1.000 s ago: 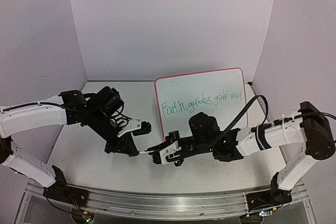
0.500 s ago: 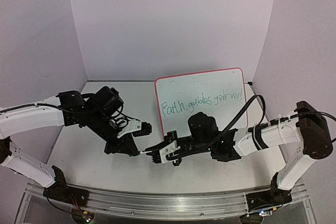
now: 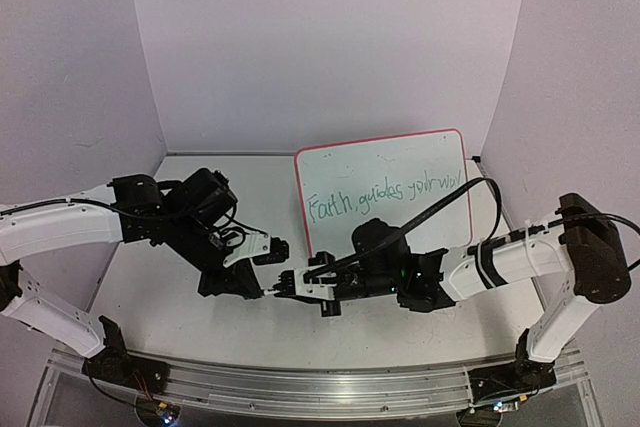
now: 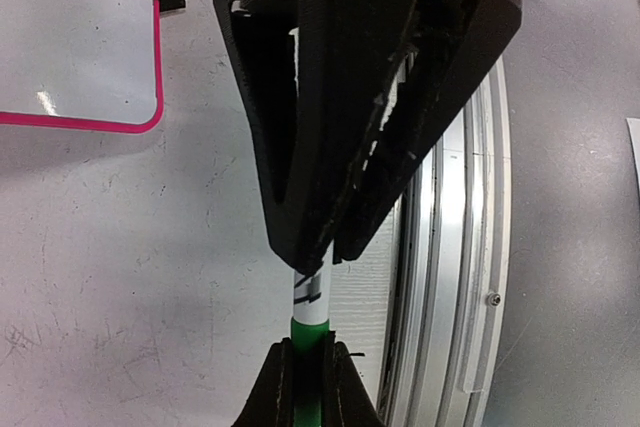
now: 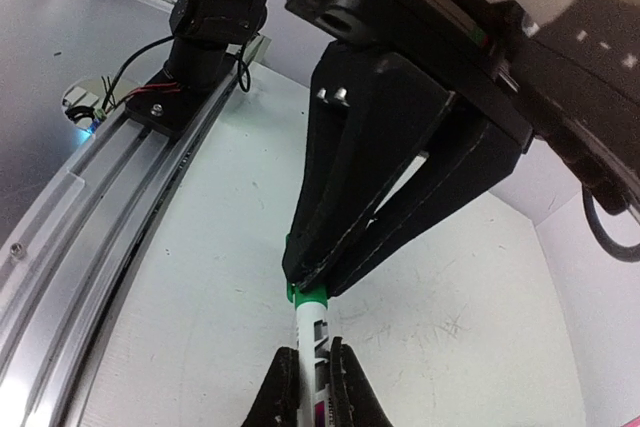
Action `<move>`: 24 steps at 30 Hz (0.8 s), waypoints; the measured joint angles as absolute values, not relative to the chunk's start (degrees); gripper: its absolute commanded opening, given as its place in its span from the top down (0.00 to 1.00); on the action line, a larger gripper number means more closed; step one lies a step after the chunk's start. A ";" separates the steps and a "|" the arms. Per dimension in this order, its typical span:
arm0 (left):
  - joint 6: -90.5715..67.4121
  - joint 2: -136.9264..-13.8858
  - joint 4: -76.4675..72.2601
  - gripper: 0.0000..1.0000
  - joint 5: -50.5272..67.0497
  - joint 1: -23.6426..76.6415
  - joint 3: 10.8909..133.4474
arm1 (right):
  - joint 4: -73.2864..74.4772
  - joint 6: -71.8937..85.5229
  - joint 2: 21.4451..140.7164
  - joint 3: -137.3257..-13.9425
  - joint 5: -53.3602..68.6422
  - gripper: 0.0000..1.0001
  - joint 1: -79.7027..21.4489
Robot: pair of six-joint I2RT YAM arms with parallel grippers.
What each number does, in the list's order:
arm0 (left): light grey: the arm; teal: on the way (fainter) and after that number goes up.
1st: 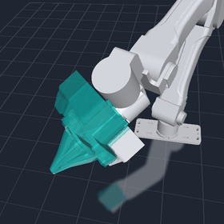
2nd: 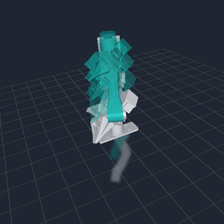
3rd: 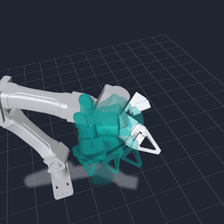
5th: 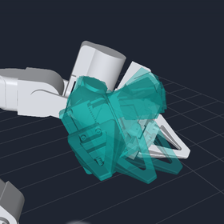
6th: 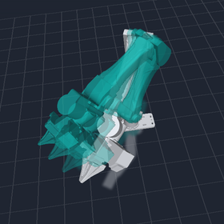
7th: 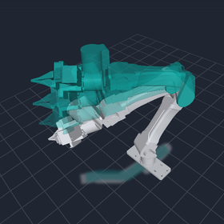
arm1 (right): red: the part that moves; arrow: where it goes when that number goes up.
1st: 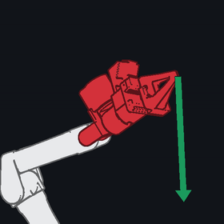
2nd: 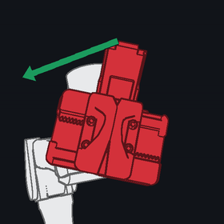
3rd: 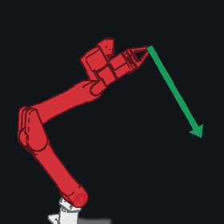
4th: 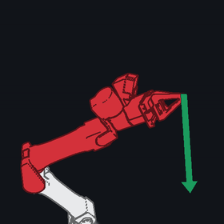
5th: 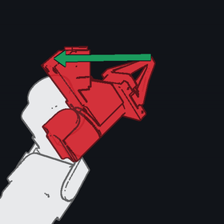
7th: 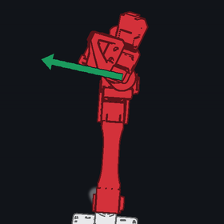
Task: Write a sentence on the whiteboard
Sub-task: Insert the whiteboard marker without the cap into the pen cap.
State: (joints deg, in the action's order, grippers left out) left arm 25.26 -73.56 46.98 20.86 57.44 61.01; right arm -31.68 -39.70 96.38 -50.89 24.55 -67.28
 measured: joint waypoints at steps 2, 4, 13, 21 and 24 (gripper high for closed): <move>25.23 -73.56 46.96 1.00 20.50 57.70 61.01 | -31.68 -36.84 96.38 -50.89 24.58 1.00 -67.29; 25.20 -73.56 46.92 1.00 20.16 57.85 61.01 | -31.68 -34.07 96.38 -50.89 24.56 1.00 -67.28; 23.37 -73.47 43.08 0.44 17.78 58.49 60.88 | -35.29 -29.53 96.36 -48.36 21.30 1.00 -67.40; 18.35 -64.02 36.30 0.26 10.55 59.46 58.35 | -37.82 -27.94 97.28 -40.71 17.78 0.99 -66.90; 15.92 -58.76 35.53 0.23 3.54 59.46 58.33 | -38.28 -25.48 100.66 -42.08 16.13 0.95 -66.78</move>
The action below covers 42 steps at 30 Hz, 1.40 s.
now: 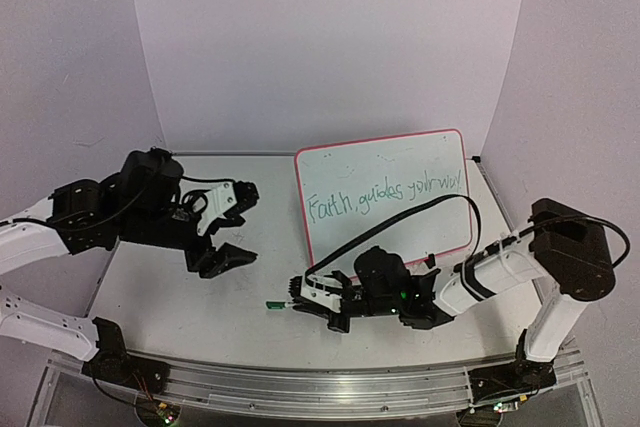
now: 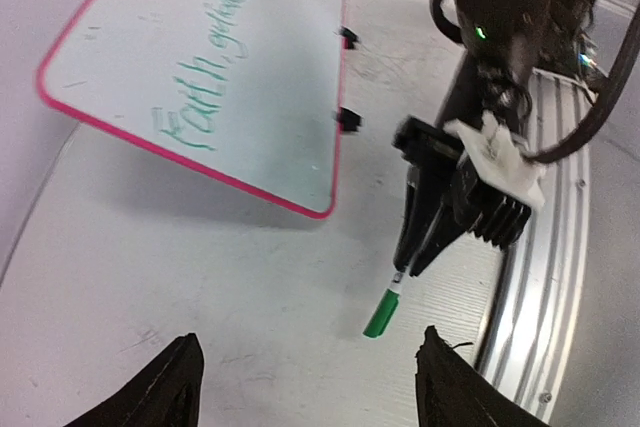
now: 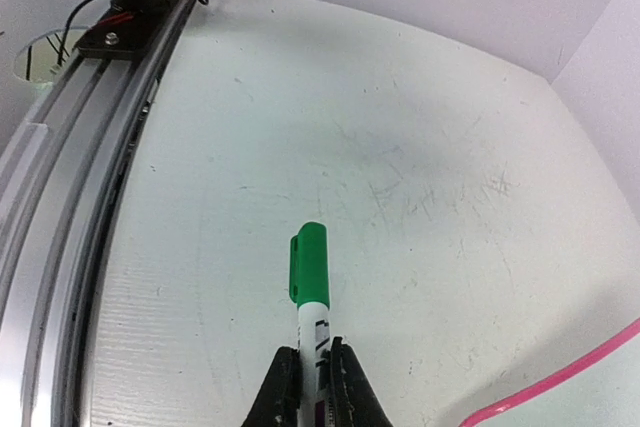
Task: Write a sentence on the whiteboard
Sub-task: Insert the whiteboard marker without the cap into the pen cap, then put down the whiteboard marker at the center of the board, then reset both arms
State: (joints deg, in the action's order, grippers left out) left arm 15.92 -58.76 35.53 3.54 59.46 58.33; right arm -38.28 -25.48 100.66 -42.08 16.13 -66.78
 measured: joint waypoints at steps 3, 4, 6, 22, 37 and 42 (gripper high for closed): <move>12.48 -54.48 34.71 0.15 -5.50 59.48 58.40 | -37.77 -22.49 105.85 -46.46 14.42 0.92 -66.76; 11.65 -53.43 34.36 0.12 -8.32 59.48 58.50 | -37.69 -21.35 107.49 -48.14 13.88 0.89 -66.76; 8.69 -52.47 34.35 0.09 -13.66 59.42 59.56 | -37.24 -19.02 110.35 -51.46 12.76 0.84 -66.76; -5.95 -54.53 28.19 0.01 -29.33 59.44 73.17 | -22.38 -3.46 104.17 -60.00 1.89 0.09 -65.83; -6.90 -54.25 14.57 0.01 -32.05 59.44 74.91 | -2.30 -2.49 68.31 -74.44 -33.24 0.02 -56.16; -5.92 -54.26 12.04 0.01 -33.19 59.44 75.81 | -0.03 -4.42 65.62 -79.62 -36.70 0.02 -55.96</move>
State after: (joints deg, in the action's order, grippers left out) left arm -5.92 -54.26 12.04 -33.19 59.44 75.81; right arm -0.03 -4.42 65.62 -79.62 -36.70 -55.96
